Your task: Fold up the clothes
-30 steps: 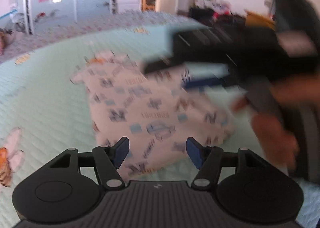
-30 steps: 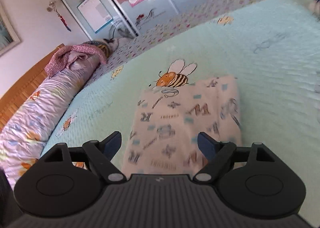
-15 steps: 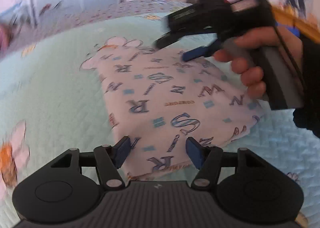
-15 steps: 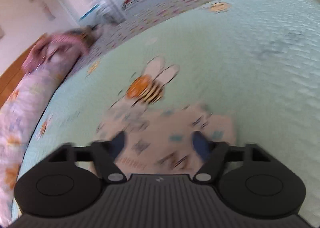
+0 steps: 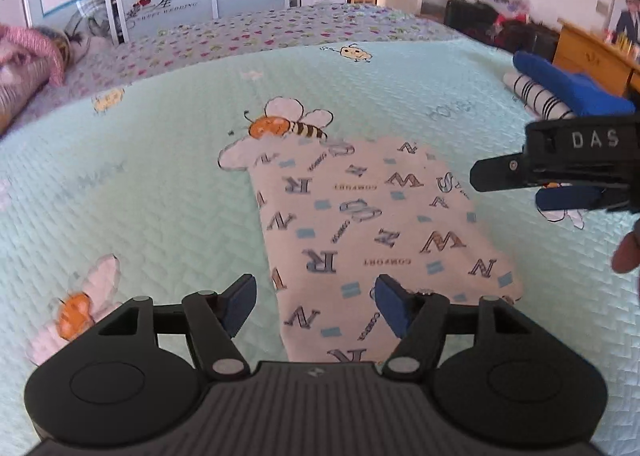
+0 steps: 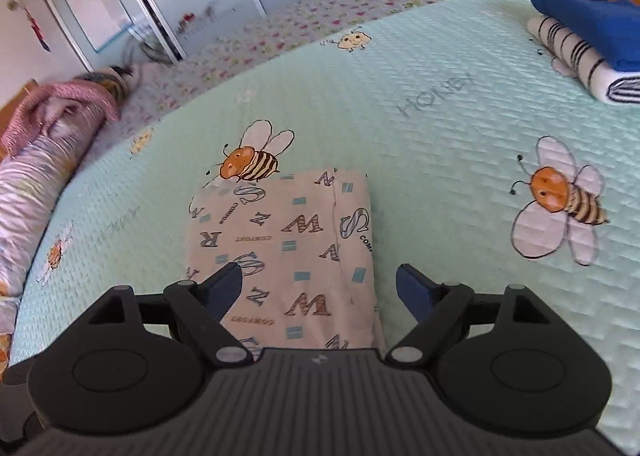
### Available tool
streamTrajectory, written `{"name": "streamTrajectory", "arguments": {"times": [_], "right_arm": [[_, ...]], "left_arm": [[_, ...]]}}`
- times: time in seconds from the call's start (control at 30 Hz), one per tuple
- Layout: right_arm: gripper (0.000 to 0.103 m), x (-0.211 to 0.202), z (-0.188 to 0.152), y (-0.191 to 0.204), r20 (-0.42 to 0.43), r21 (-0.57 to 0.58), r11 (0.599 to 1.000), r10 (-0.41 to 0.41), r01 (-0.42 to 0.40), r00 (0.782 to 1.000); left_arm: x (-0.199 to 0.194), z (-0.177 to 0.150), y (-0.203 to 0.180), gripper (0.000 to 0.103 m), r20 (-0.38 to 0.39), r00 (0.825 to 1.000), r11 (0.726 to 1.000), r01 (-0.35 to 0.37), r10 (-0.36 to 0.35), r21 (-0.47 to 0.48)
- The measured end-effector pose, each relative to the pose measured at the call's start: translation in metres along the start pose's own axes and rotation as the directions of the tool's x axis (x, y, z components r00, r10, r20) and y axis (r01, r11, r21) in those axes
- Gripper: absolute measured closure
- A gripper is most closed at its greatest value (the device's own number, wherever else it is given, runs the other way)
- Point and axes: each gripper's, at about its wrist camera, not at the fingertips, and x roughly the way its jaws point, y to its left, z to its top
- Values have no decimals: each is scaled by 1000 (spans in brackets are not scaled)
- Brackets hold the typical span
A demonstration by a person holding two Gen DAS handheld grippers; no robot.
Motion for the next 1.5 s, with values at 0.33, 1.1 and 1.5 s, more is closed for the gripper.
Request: {"name": "streamTrajectory", "arguments": {"times": [0.33, 1.1, 1.5], "right_arm": [[18, -41, 5, 50, 16, -195, 975, -101, 103, 995], [18, -70, -10, 67, 32, -221, 970, -93, 98, 995], [18, -60, -15, 61, 16, -212, 973, -87, 89, 996]], "left_arm": [[-44, 22, 1, 31, 31, 992, 992, -125, 125, -12], [-67, 23, -6, 31, 54, 987, 989, -151, 151, -9], [-53, 18, -1, 31, 22, 990, 990, -136, 137, -27]]}}
